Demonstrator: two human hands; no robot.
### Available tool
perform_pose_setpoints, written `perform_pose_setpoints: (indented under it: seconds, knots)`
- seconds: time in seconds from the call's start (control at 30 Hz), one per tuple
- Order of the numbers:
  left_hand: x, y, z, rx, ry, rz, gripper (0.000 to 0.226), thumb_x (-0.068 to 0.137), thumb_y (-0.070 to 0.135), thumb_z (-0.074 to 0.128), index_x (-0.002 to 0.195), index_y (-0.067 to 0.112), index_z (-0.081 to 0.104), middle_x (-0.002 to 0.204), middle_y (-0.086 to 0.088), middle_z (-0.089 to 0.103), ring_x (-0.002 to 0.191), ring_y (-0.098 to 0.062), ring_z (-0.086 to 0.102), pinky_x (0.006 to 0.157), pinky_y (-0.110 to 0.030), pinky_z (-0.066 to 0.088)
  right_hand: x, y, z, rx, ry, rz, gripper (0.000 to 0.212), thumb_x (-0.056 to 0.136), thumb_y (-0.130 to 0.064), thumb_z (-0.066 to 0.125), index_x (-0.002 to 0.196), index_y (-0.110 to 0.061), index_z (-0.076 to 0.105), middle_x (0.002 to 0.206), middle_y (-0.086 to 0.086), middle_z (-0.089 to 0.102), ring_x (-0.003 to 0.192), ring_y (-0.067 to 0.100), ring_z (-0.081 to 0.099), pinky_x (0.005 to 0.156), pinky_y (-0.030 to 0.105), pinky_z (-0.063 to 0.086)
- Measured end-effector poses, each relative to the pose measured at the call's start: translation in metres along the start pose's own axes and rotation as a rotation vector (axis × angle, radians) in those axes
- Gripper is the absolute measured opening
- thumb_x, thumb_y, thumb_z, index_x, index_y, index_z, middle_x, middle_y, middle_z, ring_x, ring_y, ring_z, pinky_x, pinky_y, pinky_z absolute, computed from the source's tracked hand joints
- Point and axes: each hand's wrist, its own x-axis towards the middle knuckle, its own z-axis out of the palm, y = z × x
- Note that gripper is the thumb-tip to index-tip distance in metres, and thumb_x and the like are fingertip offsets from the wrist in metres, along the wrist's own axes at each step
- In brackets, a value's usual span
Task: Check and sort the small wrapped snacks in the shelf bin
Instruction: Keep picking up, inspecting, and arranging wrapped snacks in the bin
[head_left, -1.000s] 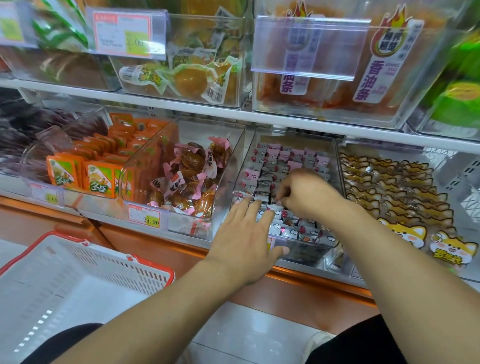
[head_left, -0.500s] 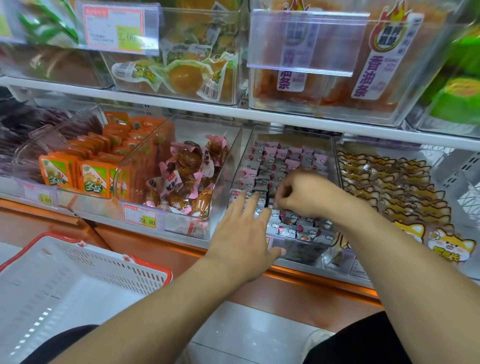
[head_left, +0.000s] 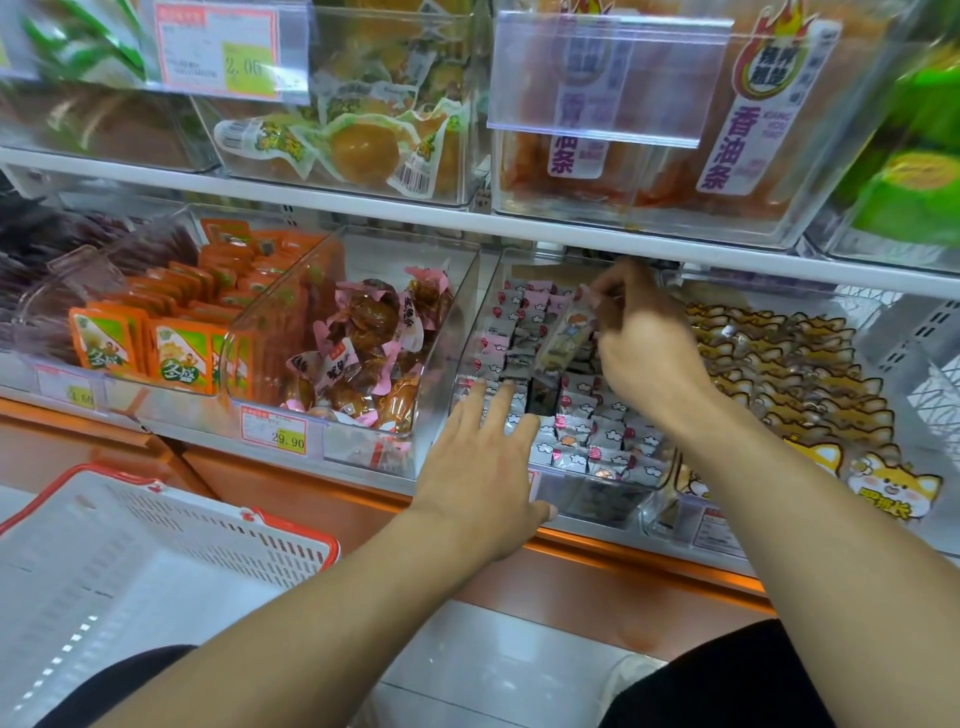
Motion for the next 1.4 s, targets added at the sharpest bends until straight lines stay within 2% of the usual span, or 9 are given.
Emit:
perform_pose_setpoints:
  seconds: [0.17, 0.37, 0.67, 0.8, 0.97, 1.07, 1.2, 1.3, 1.4]
  knots:
    - [-0.001, 0.000, 0.000, -0.014, 0.008, 0.002, 0.091, 0.086, 0.070, 0.058, 0.156, 0.025, 0.021, 0.170, -0.008, 0.000, 0.155, -0.033, -0.005, 0.124, -0.044, 0.002, -0.006, 0.000, 0.006, -0.076, -0.200, -0.142, 0.010, 0.102, -0.017, 0.053, 0.101, -0.023, 0.046, 0.089, -0.005, 0.062, 0.073, 0.007, 0.061, 0.056, 0.024, 0.046]
    - [-0.005, -0.008, -0.010, -0.113, 0.016, 0.032, 0.092, 0.087, 0.056, 0.068, 0.157, 0.025, 0.018, 0.168, -0.002, 0.010, 0.155, -0.024, 0.002, 0.124, -0.039, 0.012, -0.010, 0.008, 0.014, -0.252, -0.544, -0.093, 0.008, 0.097, -0.023, 0.064, 0.100, -0.022, 0.072, 0.095, -0.002, 0.073, 0.081, 0.011, 0.065, 0.077, 0.031, 0.056]
    - [-0.024, -0.014, -0.014, -0.131, 0.001, 0.075, 0.094, 0.088, 0.056, 0.067, 0.159, 0.027, 0.013, 0.169, 0.006, 0.009, 0.156, -0.018, -0.005, 0.124, -0.036, 0.004, 0.000, 0.013, 0.016, -0.126, -0.330, -0.031, 0.019, 0.099, -0.017, 0.060, 0.108, -0.028, 0.073, 0.103, -0.008, 0.073, 0.061, -0.006, 0.056, 0.044, 0.004, 0.035]
    - [-0.018, -0.009, -0.011, -0.113, 0.067, 0.088, 0.088, 0.089, 0.058, 0.064, 0.156, 0.020, 0.023, 0.168, 0.000, 0.013, 0.155, -0.020, -0.004, 0.117, -0.029, -0.005, 0.004, 0.013, 0.019, -0.154, -0.360, 0.041, 0.019, 0.097, -0.016, 0.064, 0.109, -0.027, 0.074, 0.112, -0.006, 0.074, 0.074, 0.002, 0.058, 0.074, 0.015, 0.048]
    - [0.005, 0.001, -0.010, -0.126, 0.094, 0.087, 0.101, 0.086, 0.069, 0.059, 0.158, 0.015, 0.014, 0.168, -0.005, 0.011, 0.155, -0.024, -0.003, 0.127, -0.040, 0.004, 0.009, 0.009, 0.019, -0.238, -0.427, 0.082, 0.025, 0.092, -0.021, 0.072, 0.116, -0.029, 0.072, 0.122, -0.004, 0.071, 0.097, 0.014, 0.068, 0.089, 0.026, 0.053]
    - [0.017, 0.004, -0.009, -0.034, 0.030, 0.071, 0.115, 0.081, 0.084, 0.046, 0.160, 0.012, 0.004, 0.168, -0.007, 0.006, 0.155, -0.028, -0.002, 0.127, -0.046, 0.003, 0.012, 0.006, 0.021, -0.279, -0.504, 0.100, 0.029, 0.090, -0.027, 0.074, 0.119, -0.029, 0.072, 0.125, -0.005, 0.071, 0.106, 0.017, 0.068, 0.091, 0.027, 0.051]
    - [0.022, 0.007, -0.008, 0.041, -0.011, 0.036, 0.113, 0.075, 0.089, 0.047, 0.156, 0.015, 0.021, 0.163, -0.006, 0.020, 0.153, -0.031, 0.008, 0.125, -0.051, 0.004, 0.014, 0.006, 0.024, -0.294, -0.533, 0.142, 0.027, 0.089, -0.026, 0.074, 0.116, -0.031, 0.073, 0.124, -0.006, 0.070, 0.101, 0.016, 0.067, 0.085, 0.026, 0.051]
    - [0.020, 0.007, -0.008, 0.090, -0.040, 0.003, 0.113, 0.074, 0.089, 0.049, 0.158, 0.021, 0.017, 0.166, -0.011, 0.012, 0.154, -0.036, 0.002, 0.125, -0.053, 0.003, 0.017, 0.008, 0.025, -0.283, -0.529, 0.160, 0.014, 0.090, -0.022, 0.072, 0.090, -0.035, 0.074, 0.115, -0.009, 0.073, 0.085, 0.011, 0.062, 0.077, 0.024, 0.047]
    - [0.015, 0.005, -0.007, 0.097, -0.066, -0.014, 0.113, 0.075, 0.085, 0.054, 0.159, 0.027, 0.006, 0.168, -0.015, -0.001, 0.154, -0.038, -0.006, 0.126, -0.050, 0.000, 0.019, 0.010, 0.023, -0.275, -0.573, 0.149, 0.025, 0.089, -0.021, 0.073, 0.071, -0.037, 0.069, 0.106, -0.013, 0.073, 0.086, 0.008, 0.058, 0.082, 0.023, 0.040]
